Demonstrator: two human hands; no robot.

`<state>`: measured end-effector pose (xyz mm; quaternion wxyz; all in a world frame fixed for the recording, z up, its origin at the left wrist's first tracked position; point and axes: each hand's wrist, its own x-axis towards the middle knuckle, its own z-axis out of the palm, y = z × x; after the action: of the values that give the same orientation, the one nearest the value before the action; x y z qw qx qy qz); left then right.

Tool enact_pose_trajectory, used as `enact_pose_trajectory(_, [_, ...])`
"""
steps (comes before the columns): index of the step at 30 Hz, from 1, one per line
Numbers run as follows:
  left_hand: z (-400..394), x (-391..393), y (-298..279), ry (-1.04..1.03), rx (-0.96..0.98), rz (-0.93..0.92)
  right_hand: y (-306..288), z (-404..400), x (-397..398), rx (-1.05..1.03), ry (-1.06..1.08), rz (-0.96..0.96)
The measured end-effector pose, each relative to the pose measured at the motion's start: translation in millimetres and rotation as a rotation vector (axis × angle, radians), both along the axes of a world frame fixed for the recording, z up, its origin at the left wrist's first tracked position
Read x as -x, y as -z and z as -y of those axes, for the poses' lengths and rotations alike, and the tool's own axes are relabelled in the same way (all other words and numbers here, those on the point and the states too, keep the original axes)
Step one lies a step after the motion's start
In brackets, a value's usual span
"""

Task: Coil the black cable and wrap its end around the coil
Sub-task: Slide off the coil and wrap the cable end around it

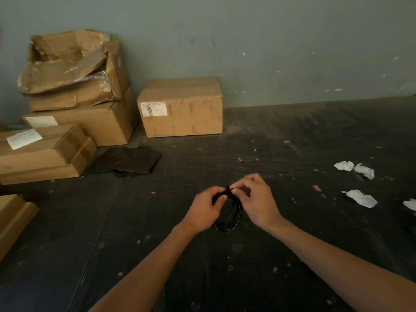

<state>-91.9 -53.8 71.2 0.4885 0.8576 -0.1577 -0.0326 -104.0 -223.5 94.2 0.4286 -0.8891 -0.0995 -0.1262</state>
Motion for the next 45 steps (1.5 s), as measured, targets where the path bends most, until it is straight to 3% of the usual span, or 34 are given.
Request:
enact_pose_trajectory(7, [4.3, 0.9, -4.8, -0.013, -0.01, 0.033, 1.8, 1.8, -5.9, -0.091, -0.016, -0.052])
enact_pose_trajectory(10, [4.5, 3.9, -2.6, -0.057, 0.086, 0.052, 0.8, 1.1, -8.7, -0.117, 0.006, -0.058])
enact_pose_trajectory(18, [4.3, 4.7, -1.2, -0.057, 0.046, 0.244, -4.0, 1.8, -9.4, -0.128, -0.045, -0.1])
enact_pose_trajectory(45, [7.9, 4.2, 5.8, -0.013, 0.067, 0.105, 3.9, 4.0, -9.5, -0.282, 0.034, -0.401])
